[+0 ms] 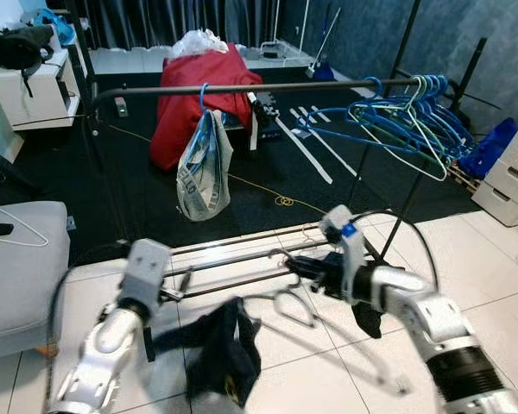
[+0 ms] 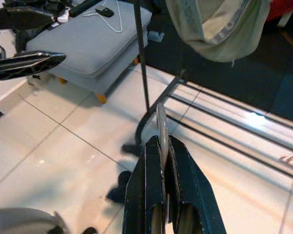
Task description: Hang hanger
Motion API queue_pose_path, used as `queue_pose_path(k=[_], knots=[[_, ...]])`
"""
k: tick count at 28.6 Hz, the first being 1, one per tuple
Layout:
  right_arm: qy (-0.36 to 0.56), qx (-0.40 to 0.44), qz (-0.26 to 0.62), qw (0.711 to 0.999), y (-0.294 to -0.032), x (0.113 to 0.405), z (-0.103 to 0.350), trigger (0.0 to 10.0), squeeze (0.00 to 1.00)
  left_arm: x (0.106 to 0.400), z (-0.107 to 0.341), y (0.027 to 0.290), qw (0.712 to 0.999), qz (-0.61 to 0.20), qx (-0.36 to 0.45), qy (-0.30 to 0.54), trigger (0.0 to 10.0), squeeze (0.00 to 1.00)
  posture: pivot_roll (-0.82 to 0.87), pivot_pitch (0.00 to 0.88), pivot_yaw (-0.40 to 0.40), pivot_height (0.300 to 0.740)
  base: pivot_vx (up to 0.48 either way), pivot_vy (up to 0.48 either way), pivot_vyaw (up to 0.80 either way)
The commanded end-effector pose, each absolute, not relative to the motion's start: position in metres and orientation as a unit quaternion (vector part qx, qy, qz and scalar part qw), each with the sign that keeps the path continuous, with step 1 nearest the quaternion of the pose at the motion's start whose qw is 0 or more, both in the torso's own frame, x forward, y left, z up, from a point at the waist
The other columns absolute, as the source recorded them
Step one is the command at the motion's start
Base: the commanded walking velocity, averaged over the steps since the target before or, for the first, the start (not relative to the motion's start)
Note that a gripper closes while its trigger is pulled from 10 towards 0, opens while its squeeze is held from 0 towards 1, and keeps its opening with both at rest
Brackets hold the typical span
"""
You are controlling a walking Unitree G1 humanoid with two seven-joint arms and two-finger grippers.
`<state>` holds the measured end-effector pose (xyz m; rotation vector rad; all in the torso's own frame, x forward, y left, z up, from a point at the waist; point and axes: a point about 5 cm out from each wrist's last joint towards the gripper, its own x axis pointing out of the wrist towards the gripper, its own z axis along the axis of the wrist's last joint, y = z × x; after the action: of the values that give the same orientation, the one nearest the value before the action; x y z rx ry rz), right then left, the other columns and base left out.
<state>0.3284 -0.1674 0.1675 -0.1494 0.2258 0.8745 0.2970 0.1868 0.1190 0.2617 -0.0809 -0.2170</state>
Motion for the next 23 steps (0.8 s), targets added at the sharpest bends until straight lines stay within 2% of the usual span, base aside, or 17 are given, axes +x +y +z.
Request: queue_pose_path(k=[1,4,7,15,16,17,20,23], knots=[[0.074,-0.090,0.430,0.895,-0.167,0.328,0.177,10.0,0.00,0.294,0.118,0.186,0.983,-0.120,0.129,-0.050,10.0,0.00,-0.12,0.093,-0.068,0.740,0.000,0.000,0.00],[0.054,-0.102,0.428,0.897,-0.170,0.328,0.181,10.0,0.00,0.291,0.114,0.188,0.983,-0.116,0.131,-0.050,10.0,0.00,-0.12,0.093,-0.068,0.740,0.000,0.000,0.00],[-0.016,-0.106,0.430,0.896,-0.170,0.323,0.190,10.0,0.00,0.285,0.106,0.186,0.984,-0.124,0.118,-0.049,10.0,0.00,-0.12,0.092,-0.073,0.740,0.000,0.000,0.00],[-0.039,-0.104,0.446,0.888,-0.171,0.317,0.193,10.0,0.00,0.282,0.103,0.183,0.984,-0.127,0.116,-0.052,10.0,0.00,-0.12,0.095,-0.073,0.740,0.000,0.000,0.00],[-0.038,-0.116,0.470,0.874,-0.170,0.313,0.192,10.0,0.00,0.282,0.103,0.178,0.983,-0.137,0.108,-0.053,10.0,0.00,-0.12,0.095,-0.072,0.740,0.000,0.000,0.00],[-0.038,-0.116,0.470,0.874,-0.170,0.313,0.192,10.0,0.00,0.282,0.103,0.178,0.983,-0.137,0.108,-0.053,10.0,0.00,-0.12,0.095,-0.072,0.740,0.000,0.000,0.00],[-0.026,-0.141,0.548,0.824,-0.166,0.298,0.186,10.0,0.00,0.277,0.089,0.154,0.971,-0.225,0.078,-0.008,10.0,0.00,-0.12,0.090,-0.067,0.740,0.000,0.000,0.00],[-0.029,-0.149,0.553,0.820,-0.169,0.299,0.184,10.0,0.00,0.279,0.082,0.153,0.970,-0.227,0.085,0.008,10.0,0.00,-0.12,0.085,-0.065,0.740,0.000,0.000,0.00]])
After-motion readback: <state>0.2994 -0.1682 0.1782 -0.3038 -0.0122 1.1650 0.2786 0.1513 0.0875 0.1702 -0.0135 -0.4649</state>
